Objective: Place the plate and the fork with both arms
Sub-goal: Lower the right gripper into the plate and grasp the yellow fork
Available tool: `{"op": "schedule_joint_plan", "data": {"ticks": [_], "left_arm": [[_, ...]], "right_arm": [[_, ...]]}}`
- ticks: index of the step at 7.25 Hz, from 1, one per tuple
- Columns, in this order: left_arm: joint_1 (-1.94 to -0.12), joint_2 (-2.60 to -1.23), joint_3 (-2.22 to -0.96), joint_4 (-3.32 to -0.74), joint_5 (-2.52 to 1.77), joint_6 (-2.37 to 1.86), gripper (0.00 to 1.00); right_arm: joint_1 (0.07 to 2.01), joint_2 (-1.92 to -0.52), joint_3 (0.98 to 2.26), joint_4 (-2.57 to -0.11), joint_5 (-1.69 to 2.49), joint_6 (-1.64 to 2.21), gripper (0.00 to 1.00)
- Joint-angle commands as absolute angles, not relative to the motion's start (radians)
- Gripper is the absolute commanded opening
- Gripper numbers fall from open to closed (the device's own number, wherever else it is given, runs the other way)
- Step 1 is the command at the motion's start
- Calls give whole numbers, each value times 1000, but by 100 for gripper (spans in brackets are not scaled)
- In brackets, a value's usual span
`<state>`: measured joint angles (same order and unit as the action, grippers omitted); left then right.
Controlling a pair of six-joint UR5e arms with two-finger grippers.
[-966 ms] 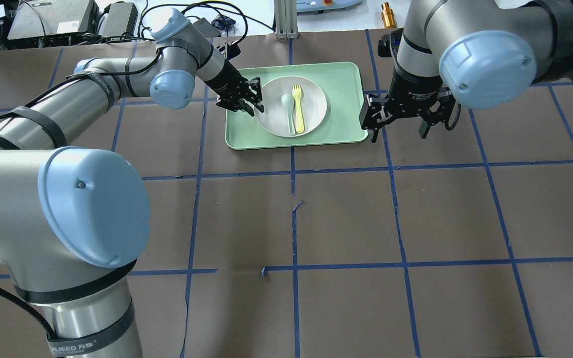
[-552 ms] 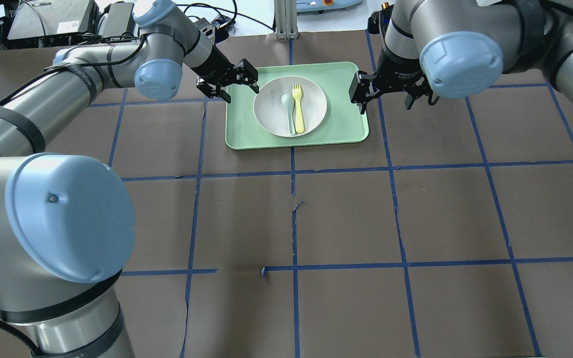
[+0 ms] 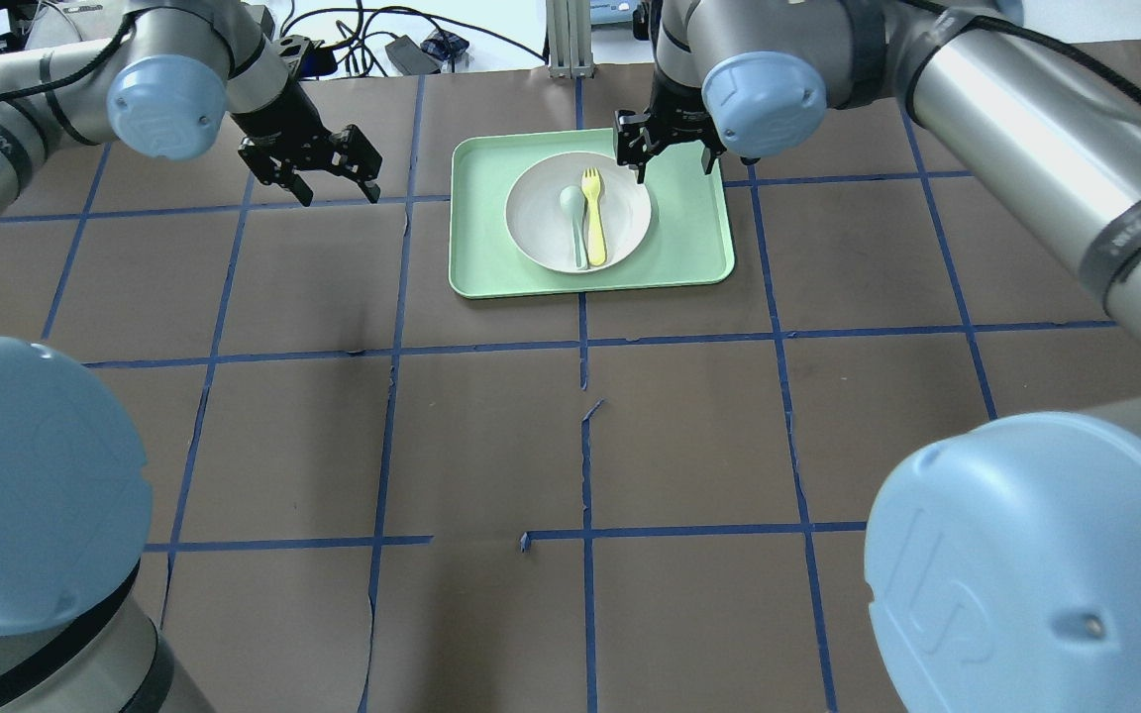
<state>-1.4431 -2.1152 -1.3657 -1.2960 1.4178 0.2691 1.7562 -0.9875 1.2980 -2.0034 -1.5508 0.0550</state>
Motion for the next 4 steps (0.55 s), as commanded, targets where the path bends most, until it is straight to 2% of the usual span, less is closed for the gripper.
{"op": "schedule_joint_plan", "data": {"ticks": [1, 4], "left_arm": [[-1430, -2074, -1429, -1293, 1430, 282, 100], [-1428, -2065, -1431, -1287, 1428, 282, 100]], "right_arm": [[1773, -876, 1273, -2118, -1507, 55, 62], [1793, -804, 1261, -2202, -1470, 58, 59]]}}
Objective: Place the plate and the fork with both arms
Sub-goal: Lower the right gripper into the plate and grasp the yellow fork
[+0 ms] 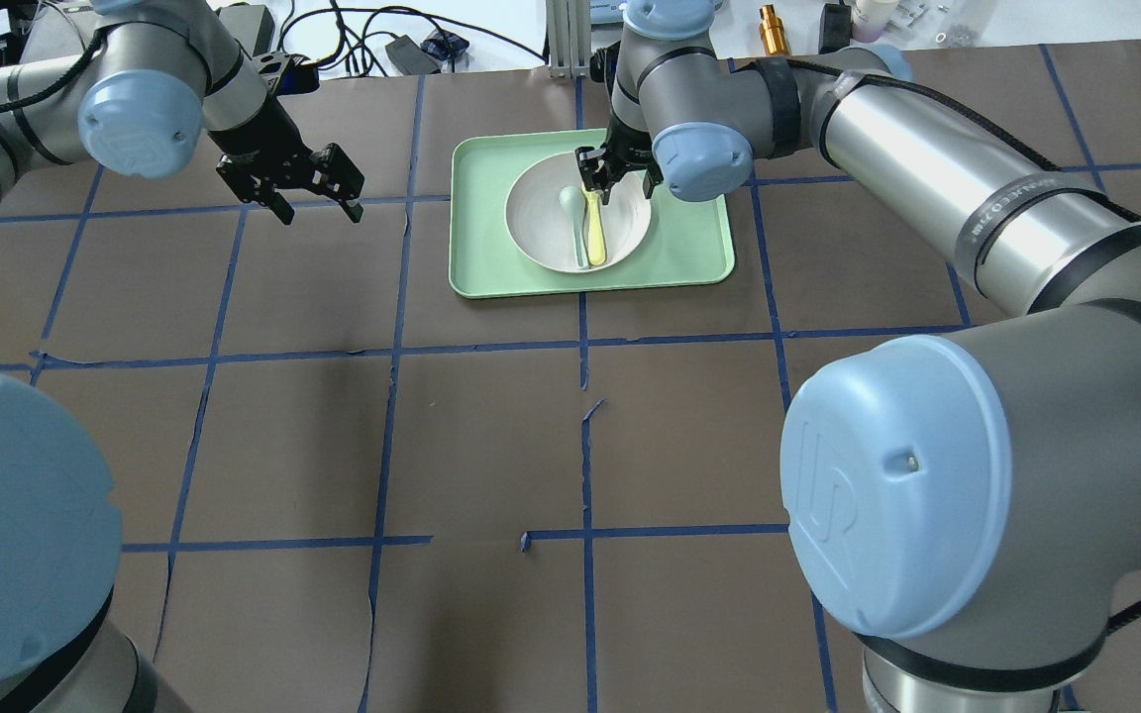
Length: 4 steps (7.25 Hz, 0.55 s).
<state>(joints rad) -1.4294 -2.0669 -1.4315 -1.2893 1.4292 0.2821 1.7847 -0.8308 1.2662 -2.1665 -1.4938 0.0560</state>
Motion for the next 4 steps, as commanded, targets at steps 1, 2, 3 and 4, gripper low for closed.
{"op": "schedule_joint_plan", "data": {"ticks": [1, 2, 3, 4], "left_arm": [[-1428, -2065, -1431, -1285, 1428, 282, 100], [-1428, -2065, -1433, -1285, 1428, 282, 100], [-1428, -2066, -1433, -1285, 1428, 282, 100], [-1430, -2066, -1434, -1287, 1428, 282, 100]], "right_arm": [[1793, -798, 1259, -2203, -1454, 58, 53], [1795, -793, 1259, -2203, -1453, 60, 52], [1795, -782, 1259, -2203, -1451, 60, 52], [1795, -767, 1256, -2207, -1451, 60, 51]]}}
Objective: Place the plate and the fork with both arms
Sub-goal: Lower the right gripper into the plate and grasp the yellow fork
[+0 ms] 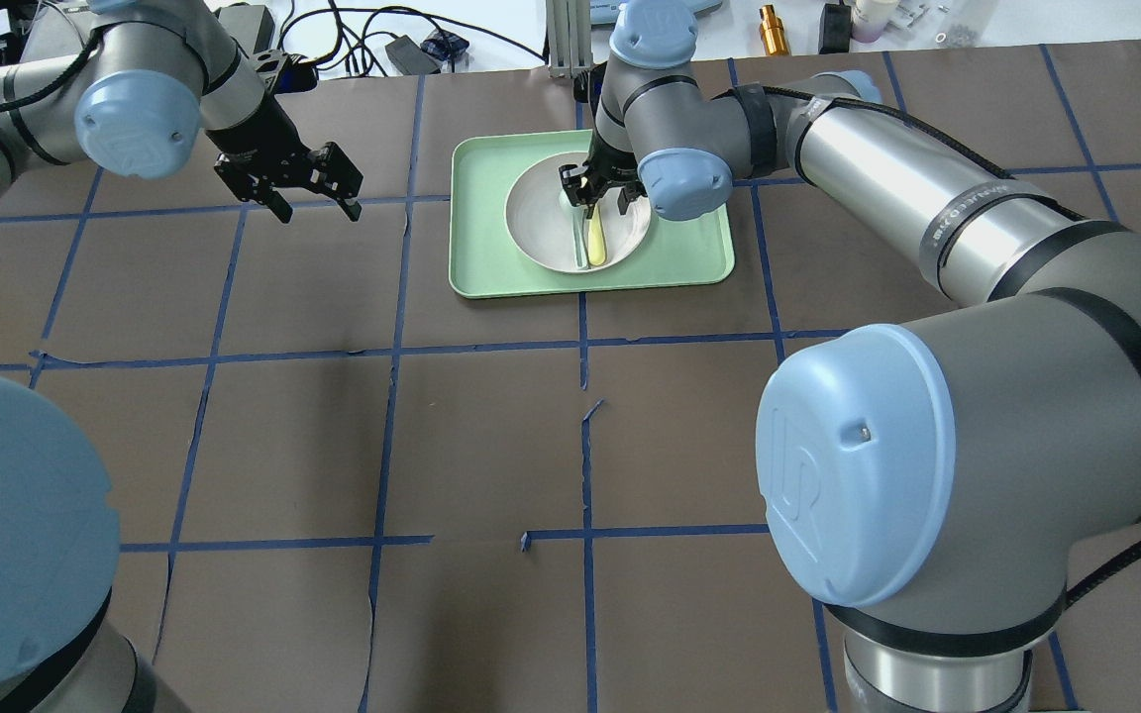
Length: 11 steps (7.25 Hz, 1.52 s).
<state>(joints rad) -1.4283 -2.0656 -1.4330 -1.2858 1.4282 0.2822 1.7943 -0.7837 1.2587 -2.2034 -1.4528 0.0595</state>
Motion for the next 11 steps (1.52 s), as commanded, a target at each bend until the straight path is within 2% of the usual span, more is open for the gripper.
{"op": "schedule_joint_plan", "data": {"ticks": [1, 4, 5, 6, 7, 11], "left_arm": [[-1428, -2066, -1434, -1287, 1428, 282, 100], [-1430, -2060, -1436, -1289, 1427, 281, 100], [-1428, -2062, -1436, -1289, 1428, 281, 100], [-1428, -2062, -1436, -1289, 1428, 282, 100], [-1428, -2062, -1434, -1289, 1430, 282, 100], [-1427, -2060, -1433, -1289, 1430, 282, 100]], "right_arm": [[1796, -762, 1256, -2207, -1451, 60, 51], [1801, -759, 1256, -2207, -1448, 60, 51], [1801, -759, 1256, -2207, -1448, 60, 47], [1801, -759, 1256, -2207, -1448, 60, 15], [1801, -759, 1256, -2206, -1448, 60, 0], [1802, -800, 1256, -2192, -1447, 123, 0]]}}
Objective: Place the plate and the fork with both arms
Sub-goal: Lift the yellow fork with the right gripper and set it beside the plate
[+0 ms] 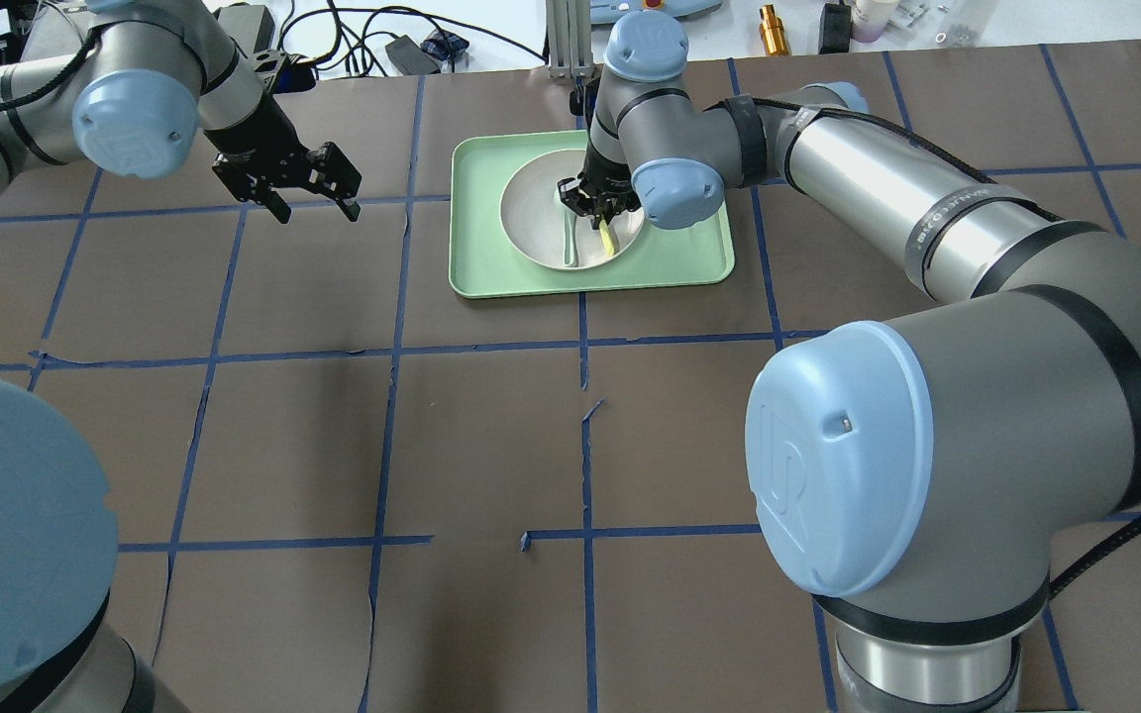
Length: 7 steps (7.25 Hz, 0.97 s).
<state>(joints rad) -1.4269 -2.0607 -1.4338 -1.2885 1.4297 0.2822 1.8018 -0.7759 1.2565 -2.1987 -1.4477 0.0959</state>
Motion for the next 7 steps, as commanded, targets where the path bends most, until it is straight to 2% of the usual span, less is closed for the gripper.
{"op": "schedule_joint_plan", "data": {"ticks": [1, 7], "left_arm": [[-1427, -2060, -1433, -1289, 1428, 282, 100], [-1425, -2062, -1433, -1287, 1424, 281, 100]], "right_arm": [[1802, -831, 1256, -2191, -1447, 173, 0], [1710, -851, 1307, -2181, -1661, 144, 0]]}}
